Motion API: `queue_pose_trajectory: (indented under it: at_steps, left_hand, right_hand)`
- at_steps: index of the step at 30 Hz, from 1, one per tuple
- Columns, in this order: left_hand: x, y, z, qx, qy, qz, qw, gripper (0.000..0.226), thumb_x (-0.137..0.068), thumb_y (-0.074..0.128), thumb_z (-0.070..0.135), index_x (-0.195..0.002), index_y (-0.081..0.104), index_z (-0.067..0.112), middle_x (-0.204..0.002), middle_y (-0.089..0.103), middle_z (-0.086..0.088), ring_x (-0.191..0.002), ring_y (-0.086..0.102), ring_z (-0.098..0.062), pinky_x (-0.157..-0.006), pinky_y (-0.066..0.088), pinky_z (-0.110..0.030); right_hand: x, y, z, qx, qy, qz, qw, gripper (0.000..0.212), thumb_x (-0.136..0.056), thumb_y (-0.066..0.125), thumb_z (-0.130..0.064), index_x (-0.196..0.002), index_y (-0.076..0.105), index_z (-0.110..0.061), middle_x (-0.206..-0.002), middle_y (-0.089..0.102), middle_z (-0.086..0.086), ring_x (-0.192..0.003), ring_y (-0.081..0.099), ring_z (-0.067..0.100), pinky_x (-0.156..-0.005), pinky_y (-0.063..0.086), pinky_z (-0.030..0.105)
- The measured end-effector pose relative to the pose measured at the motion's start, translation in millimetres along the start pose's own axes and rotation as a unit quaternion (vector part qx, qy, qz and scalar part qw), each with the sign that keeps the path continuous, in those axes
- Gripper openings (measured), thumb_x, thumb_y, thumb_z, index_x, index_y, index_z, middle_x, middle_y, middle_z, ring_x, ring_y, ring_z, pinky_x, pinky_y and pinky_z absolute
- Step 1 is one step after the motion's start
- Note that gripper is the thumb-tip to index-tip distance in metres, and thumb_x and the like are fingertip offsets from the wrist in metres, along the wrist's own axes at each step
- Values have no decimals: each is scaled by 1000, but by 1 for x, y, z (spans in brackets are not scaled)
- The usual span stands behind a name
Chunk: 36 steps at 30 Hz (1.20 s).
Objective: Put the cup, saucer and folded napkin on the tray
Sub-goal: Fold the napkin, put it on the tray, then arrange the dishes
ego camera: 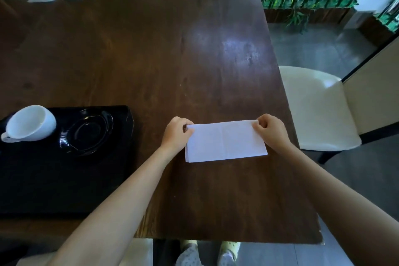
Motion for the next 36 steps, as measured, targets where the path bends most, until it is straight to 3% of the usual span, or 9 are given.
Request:
queue_pose_trajectory:
  at_steps: [3,5,8,10,12,14,18,24,36]
  left_hand:
    - [3,1,1,-37,-6,9,999,23,-89,55,20,-110,61,13,-116,54,-7,-98,53,-17,-76,43,-23]
    - [9,-1,7,-104,13,77,992,32,-90,53,21,-121,56,13,-122,53,-8,-109,50,-22,-86,47,-32]
    - [25,13,33,-163,115,159,967,36,-91,51,16,-126,55,12,-129,57,-10,-120,51,-28,-99,42,-43]
    - [34,35,44,-214,162,151,951,40,-90,52,15,-130,53,11,-136,55,-10,-128,49,-27,-107,34,-50]
    - [37,54,40,-274,129,87,949,46,-96,42,25,-140,39,13,-148,41,-7,-139,33,-23,-114,17,-53]
    - [36,65,24,-304,70,26,950,53,-100,17,37,-148,15,17,-158,18,-3,-147,10,-20,-117,0,-50]
    - [32,70,13,-328,71,5,942,62,-91,-11,42,-147,-4,17,-160,1,-2,-147,-2,-18,-118,0,-49]
    - [31,69,9,-312,81,10,947,57,-97,10,39,-149,2,16,-160,3,0,-147,1,-14,-118,0,-46]
    - [31,63,10,-275,73,12,959,59,-98,17,41,-149,3,16,-160,1,-3,-147,-1,-18,-119,0,-41]
  right_hand:
    - [2,1,-2,11,19,24,999,21,-90,56,-21,-103,62,-5,-103,65,14,-85,55,19,-73,45,29]
    - [4,0,-7,58,13,68,996,27,-90,54,-22,-113,57,-8,-116,58,14,-104,51,27,-88,45,38]
    - [13,13,-40,103,-128,111,980,37,-92,49,-21,-127,52,-10,-132,54,13,-123,46,32,-102,37,43]
    - [21,39,-67,99,-231,41,967,41,-93,43,-14,-133,50,-7,-141,50,13,-134,40,30,-112,28,42]
    - [31,68,-77,141,-259,-42,955,45,-96,34,-15,-141,39,-10,-152,35,7,-145,24,22,-120,13,37]
    - [34,86,-69,195,-253,-62,945,48,-100,26,-22,-147,27,-15,-158,22,1,-148,10,16,-121,1,33]
    - [37,92,-57,231,-268,-38,935,51,-99,22,-32,-148,24,-16,-158,21,1,-148,10,19,-120,1,37]
    - [32,73,-25,283,-223,-16,933,57,-97,21,-43,-150,14,-21,-159,14,-2,-148,6,16,-120,-2,40]
    - [25,48,10,280,-161,-1,946,63,-94,5,-49,-150,6,-20,-161,1,0,-148,-5,18,-119,-8,38]
Point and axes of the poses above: each hand's wrist, its own x-axis away from the middle knuckle, its own y-axis out of the palm, z = x × y, the point moved 3 cm from there along -x, towards the middle knuckle
